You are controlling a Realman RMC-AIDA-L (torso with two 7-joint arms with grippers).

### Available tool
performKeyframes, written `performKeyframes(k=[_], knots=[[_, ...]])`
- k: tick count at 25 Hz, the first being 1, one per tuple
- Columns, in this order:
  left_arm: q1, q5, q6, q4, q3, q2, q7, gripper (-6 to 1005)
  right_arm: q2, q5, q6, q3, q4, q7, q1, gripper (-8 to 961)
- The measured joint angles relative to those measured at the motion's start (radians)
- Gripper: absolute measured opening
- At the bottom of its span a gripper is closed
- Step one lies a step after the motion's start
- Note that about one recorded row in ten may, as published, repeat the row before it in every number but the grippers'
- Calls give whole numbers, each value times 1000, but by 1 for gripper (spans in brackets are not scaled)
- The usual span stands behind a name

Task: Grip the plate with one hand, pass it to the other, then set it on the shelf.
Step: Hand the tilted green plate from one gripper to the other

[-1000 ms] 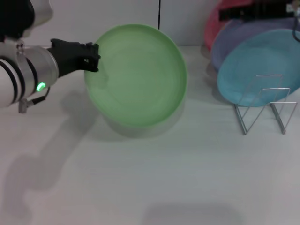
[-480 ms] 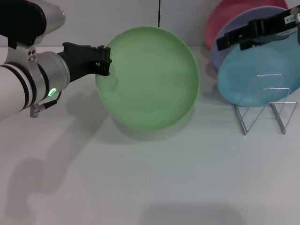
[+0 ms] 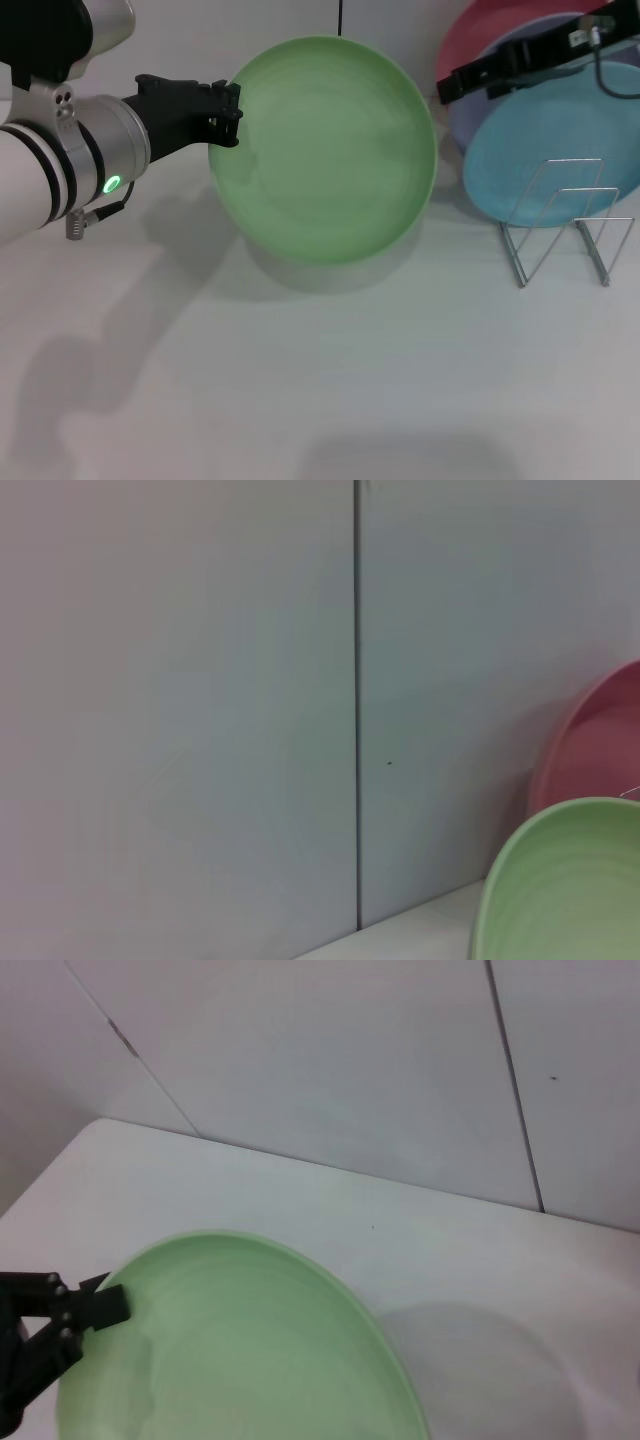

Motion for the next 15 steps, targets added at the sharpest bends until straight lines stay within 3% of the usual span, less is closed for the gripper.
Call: performKeyframes(k=[15], knots=[[-5, -10, 5, -3, 6, 0, 0, 29, 22, 3, 145, -101, 55, -37, 22, 742]])
